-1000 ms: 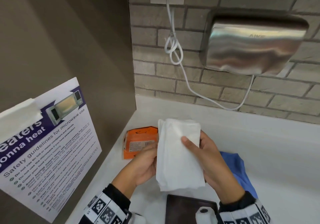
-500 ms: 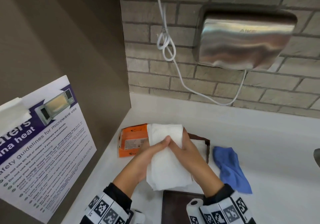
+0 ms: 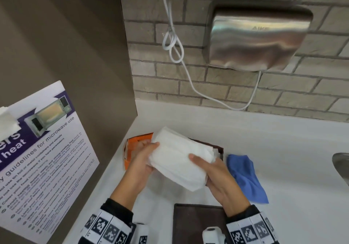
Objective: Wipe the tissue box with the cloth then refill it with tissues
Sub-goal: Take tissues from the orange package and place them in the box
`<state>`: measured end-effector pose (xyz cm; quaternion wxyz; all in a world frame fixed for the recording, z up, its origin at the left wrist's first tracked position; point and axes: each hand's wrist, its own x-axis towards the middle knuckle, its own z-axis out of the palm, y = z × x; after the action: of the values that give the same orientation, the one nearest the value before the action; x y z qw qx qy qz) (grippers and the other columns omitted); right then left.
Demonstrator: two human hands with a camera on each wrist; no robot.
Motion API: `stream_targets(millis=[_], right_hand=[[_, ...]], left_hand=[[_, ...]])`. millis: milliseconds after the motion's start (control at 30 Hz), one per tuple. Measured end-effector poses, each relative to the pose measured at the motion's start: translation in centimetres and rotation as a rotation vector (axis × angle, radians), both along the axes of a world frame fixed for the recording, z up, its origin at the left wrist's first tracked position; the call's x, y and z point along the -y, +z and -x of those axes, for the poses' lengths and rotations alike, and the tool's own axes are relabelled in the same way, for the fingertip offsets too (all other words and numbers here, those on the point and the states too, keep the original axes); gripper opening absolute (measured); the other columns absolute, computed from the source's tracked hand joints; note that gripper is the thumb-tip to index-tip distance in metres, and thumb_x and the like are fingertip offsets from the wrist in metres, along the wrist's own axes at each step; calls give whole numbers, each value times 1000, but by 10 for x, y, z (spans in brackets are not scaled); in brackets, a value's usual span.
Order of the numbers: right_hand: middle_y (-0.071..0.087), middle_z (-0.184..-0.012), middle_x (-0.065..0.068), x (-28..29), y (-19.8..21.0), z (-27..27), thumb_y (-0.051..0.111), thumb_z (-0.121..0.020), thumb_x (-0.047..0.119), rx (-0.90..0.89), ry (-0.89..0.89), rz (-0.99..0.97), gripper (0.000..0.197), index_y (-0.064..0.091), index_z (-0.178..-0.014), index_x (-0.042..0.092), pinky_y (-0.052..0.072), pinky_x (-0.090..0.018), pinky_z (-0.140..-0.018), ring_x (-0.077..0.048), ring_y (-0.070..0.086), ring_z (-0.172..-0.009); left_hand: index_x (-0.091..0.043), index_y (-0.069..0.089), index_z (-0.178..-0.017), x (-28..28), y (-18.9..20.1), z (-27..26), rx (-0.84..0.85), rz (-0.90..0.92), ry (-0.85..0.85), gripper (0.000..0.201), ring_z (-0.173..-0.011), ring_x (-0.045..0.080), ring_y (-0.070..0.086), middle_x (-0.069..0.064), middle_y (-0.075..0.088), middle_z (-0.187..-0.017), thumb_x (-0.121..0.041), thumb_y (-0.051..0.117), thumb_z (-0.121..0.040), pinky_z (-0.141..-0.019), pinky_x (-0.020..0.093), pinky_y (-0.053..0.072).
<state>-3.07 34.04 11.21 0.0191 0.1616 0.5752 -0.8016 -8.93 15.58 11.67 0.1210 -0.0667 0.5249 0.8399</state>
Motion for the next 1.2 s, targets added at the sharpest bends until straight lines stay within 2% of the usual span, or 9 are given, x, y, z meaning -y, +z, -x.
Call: stream_targets(millis=[100,200,267,367,500,733,867,967,1200], right_hand=[[71,-114,-6,7,-4,2,73,-81,20,-38,-106,62,41,61,-120,18,56,-41,-88,-23,68,-104],[61,-109,7,21,-9,0,59,-92,31,10,-130,-176,38,40,-125,27,52,-20,-67,-8,62,-91],[52,-109,5,27,-16,-6,48,-98,30,45,-79,-392,39,25,-129,28,44,-7,-57,1,52,-83],[52,-116,0,27,-27,-17,43,-100,24,49,-25,-524,40,24,-133,14,42,-10,-68,-6,52,-90],[38,-91,18,9,-23,-24,45,-97,7,-73,-110,-705,38,25,-127,20,41,-2,-60,1,49,-75],[45,-64,-7,-40,-6,-1,39,-98,8,-164,-140,-813,35,37,-121,35,38,-25,-43,-16,43,-50],[59,-96,-4,-59,-9,17,51,-96,15,-89,-150,-869,31,45,-126,20,42,-22,-63,-18,56,-78],[62,-108,-10,-63,-22,30,59,-92,17,12,-59,-947,34,46,-123,17,41,-19,-55,-21,57,-80],[54,-88,-6,-63,-28,42,57,-91,13,68,218,-1284,39,42,-126,13,36,-26,-65,-21,50,-75]], left_hand=[[-25,57,-120,-4,-6,-4,-13,122,-110,43,-105,23,65,1,68,-116,-33,72,-81,-74,41,58],[-36,51,-113,-10,-18,-11,-95,348,71,30,-101,15,61,-6,62,-111,-32,67,-88,-87,39,55],[-38,50,-108,-8,-31,-14,-113,439,129,22,-96,14,61,-4,61,-109,-30,63,-91,-84,36,53],[-33,45,-123,-1,-50,-21,-108,578,60,32,-102,22,61,3,60,-116,-34,59,-94,-88,42,53],[-24,35,-125,-9,-49,-18,-180,658,18,33,-95,19,61,4,58,-114,-25,53,-97,-76,32,52],[-19,60,-101,-55,-3,27,-504,746,-200,23,-77,-5,50,-16,57,-97,-8,39,-102,-58,10,41],[-22,57,-122,-72,-8,53,-510,933,-480,28,-105,8,52,-9,54,-125,-12,42,-101,-82,15,40],[-20,53,-129,-79,-24,59,-487,1052,-574,31,-118,17,53,3,53,-136,-11,43,-100,-89,19,38],[-13,38,-142,-83,-42,44,-440,1261,-614,40,-114,27,56,14,53,-131,-11,36,-102,-86,24,42]])
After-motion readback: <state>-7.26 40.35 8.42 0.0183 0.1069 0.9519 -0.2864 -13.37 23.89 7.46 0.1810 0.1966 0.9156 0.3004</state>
